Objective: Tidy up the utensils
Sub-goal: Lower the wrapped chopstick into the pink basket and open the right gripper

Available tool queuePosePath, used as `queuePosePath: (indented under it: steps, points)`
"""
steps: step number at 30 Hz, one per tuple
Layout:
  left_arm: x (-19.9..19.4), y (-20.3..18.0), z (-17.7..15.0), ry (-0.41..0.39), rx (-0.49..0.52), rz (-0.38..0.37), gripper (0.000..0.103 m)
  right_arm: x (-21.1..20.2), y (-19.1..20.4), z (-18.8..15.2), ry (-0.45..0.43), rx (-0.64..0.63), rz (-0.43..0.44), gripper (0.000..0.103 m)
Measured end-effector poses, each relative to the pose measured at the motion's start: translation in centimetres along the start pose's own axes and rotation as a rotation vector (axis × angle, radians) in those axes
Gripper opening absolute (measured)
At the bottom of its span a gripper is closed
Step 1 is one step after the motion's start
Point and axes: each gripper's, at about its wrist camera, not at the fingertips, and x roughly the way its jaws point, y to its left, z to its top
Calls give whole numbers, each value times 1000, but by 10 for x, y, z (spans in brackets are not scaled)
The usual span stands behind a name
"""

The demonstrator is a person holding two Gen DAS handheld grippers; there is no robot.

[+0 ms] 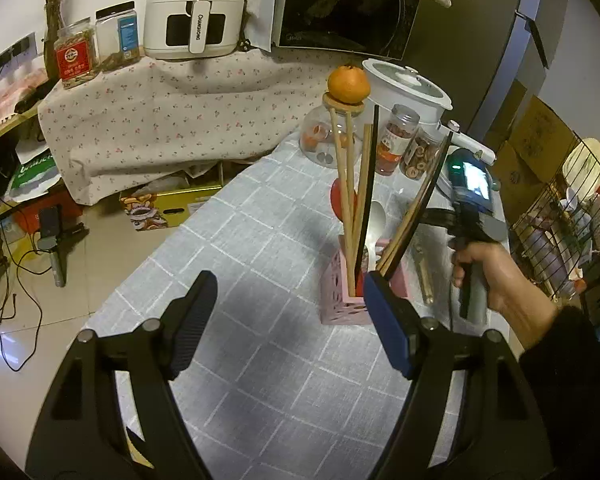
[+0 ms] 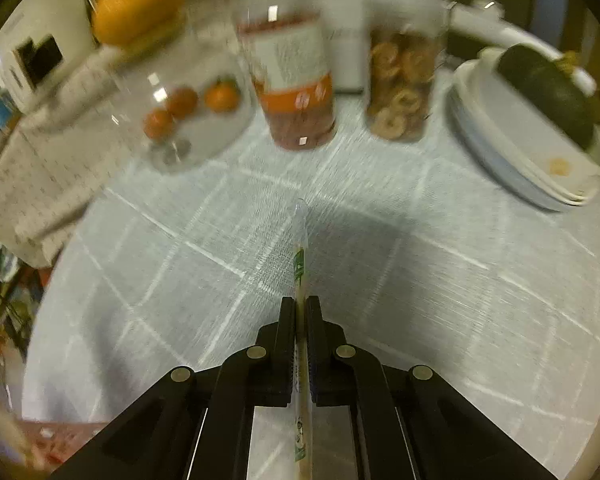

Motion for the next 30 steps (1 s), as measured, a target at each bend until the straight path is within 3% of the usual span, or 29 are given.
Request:
queuePosePath:
  steps: [8, 18, 22, 30]
  points:
    - [-2, -3, 0, -13, -14, -11, 76, -124, 16, -36, -297, 23, 89, 5]
    - [-11, 1, -1, -39, -14, -11, 76, -233, 76, -67, -636, -23, 220, 5]
    - [-14, 6, -1, -46, -28, -13, 76, -245, 102, -71, -763, -37, 255, 5]
    - [-17, 15, -3, -47, -43, -8, 76, -208, 127, -80, -861, -1, 230, 5]
